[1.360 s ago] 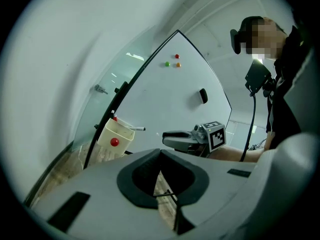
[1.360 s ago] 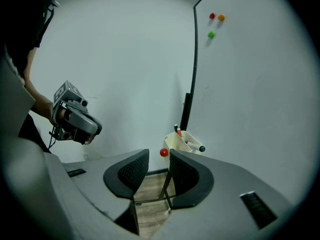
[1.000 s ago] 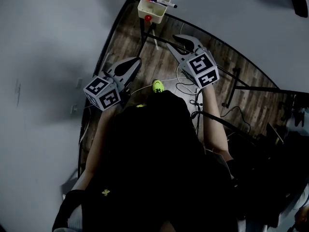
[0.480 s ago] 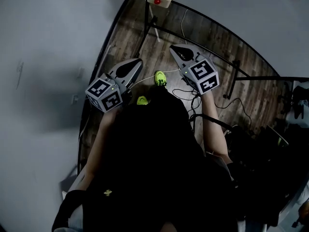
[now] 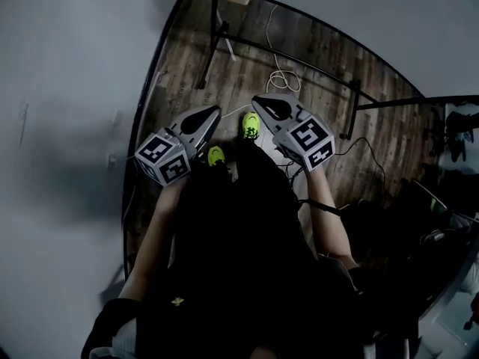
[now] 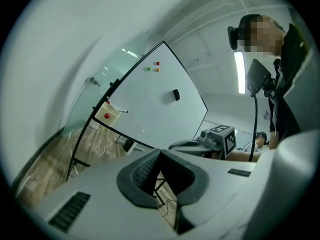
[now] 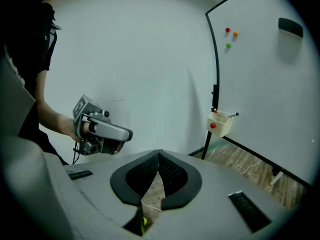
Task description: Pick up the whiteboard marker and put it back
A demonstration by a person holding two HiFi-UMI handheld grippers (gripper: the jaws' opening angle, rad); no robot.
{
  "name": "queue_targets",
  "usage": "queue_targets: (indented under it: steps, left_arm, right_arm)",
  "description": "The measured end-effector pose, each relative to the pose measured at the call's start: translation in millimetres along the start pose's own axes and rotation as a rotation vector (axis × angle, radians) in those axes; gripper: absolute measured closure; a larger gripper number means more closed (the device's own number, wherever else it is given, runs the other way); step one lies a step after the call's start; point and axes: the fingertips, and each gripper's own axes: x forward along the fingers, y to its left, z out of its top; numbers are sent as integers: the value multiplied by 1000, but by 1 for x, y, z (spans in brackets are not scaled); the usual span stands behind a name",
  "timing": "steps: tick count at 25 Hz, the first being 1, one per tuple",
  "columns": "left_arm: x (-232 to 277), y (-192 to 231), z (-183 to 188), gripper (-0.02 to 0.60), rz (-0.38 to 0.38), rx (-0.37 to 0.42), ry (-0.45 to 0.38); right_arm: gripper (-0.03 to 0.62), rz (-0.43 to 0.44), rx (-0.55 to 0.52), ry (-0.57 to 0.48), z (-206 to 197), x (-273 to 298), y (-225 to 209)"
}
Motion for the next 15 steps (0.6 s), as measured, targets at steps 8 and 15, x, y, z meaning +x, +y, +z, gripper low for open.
queue_targets:
  steps: [8, 15]
  left_arm:
    - [15, -21, -20, 561, -31, 8, 55]
    - [22, -36, -14, 561, -15, 17, 53]
  right_arm:
    - [589, 5, 94, -51, -11, -17, 2]
    - [589, 27, 47, -103, 9, -22, 3]
